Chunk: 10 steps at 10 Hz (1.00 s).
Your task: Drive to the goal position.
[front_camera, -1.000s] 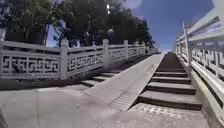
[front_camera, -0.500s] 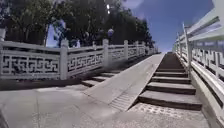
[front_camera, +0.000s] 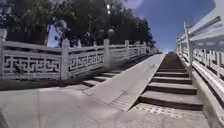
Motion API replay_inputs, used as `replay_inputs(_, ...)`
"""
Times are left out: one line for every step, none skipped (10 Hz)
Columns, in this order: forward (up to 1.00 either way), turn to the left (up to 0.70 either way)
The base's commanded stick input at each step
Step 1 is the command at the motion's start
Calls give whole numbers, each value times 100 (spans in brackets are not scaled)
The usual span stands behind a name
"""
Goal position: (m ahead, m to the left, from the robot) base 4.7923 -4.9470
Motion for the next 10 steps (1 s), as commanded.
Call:
replay_inputs(0,45)
replay_inputs(0,45)
replay_inputs(0,45)
replay_inputs(0,45)
replay_inputs(0,45)
replay_inputs(0,45)
replay_inputs(3,42)
replay_inputs(5,40)
replay_inputs(8,37)
replay_inputs(11,34)
